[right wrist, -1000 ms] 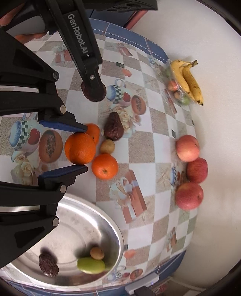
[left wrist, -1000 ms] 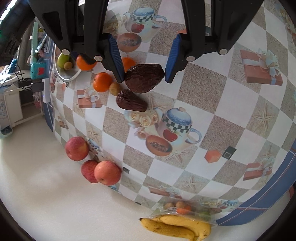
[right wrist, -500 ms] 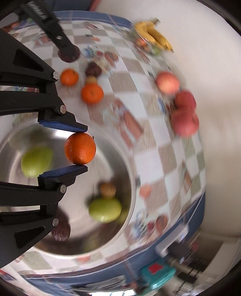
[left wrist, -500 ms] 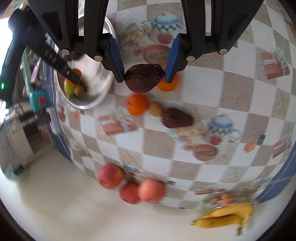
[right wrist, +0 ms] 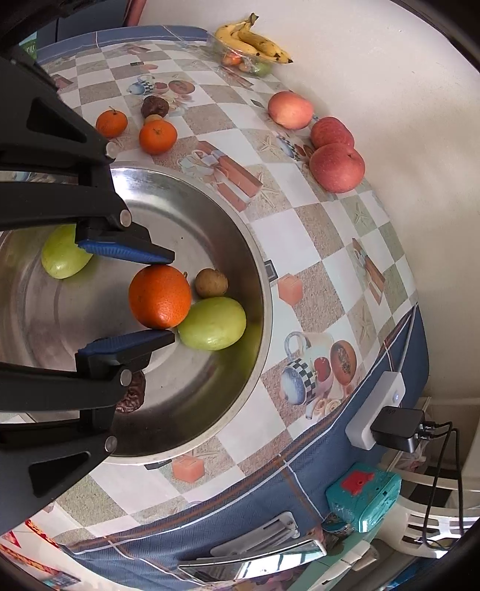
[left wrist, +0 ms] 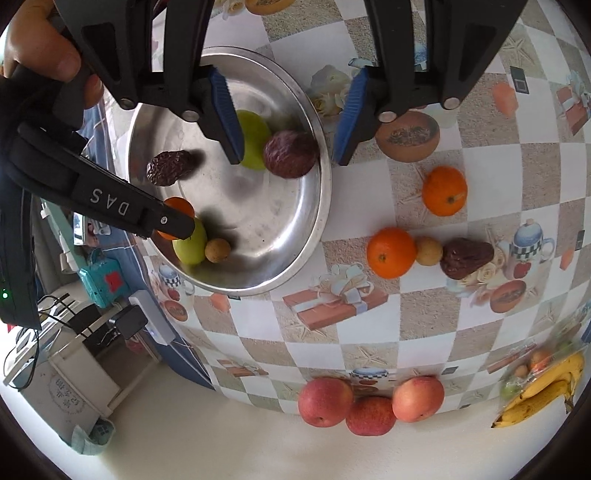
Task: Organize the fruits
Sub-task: 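Drop the orange into the steel bowl with the right tool while the left tool drops the date in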
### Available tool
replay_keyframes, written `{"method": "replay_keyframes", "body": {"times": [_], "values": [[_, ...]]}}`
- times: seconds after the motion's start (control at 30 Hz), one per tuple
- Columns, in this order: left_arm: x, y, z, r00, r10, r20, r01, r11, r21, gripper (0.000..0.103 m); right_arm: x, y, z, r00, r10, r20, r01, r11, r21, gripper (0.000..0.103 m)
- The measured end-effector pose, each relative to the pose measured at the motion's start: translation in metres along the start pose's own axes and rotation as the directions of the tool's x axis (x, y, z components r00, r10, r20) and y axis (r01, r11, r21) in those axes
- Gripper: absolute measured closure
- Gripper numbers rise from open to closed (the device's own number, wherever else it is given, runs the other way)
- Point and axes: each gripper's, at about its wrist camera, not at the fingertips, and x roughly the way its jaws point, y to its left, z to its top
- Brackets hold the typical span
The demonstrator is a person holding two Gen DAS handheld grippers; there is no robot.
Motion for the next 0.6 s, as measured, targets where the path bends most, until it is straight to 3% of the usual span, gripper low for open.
{"method": "replay_keyframes", "body": {"times": [0.23, 0.4, 0.53, 0.6], "values": [[0.001, 0.009, 0.000, 1.000, 0.021, -0.012, -0.022, 0.999, -0.030, 0.045, 0.003, 0.002, 0.000, 1.000, 0.008, -0.015, -0.008, 1.000, -0.002, 0.065], [0.002, 0.017, -0.001, 0.998, 0.063, -0.019, -0.064, 0.996, -0.055, 0.031, 0.006, 0.002, 0.000, 1.000, 0.002, -0.025, -0.002, 1.000, -0.002, 0.065], [0.002, 0.029, -0.001, 0.991, 0.129, -0.025, -0.131, 0.988, -0.085, 0.022, 0.007, 0.004, -0.001, 0.999, -0.015, -0.031, 0.015, 1.000, -0.016, 0.050], [0.003, 0.037, -0.002, 0.988, 0.154, -0.033, -0.157, 0.982, -0.109, 0.015, 0.008, 0.006, 0.000, 0.999, -0.023, -0.036, 0.023, 0.999, -0.026, 0.050]]}}
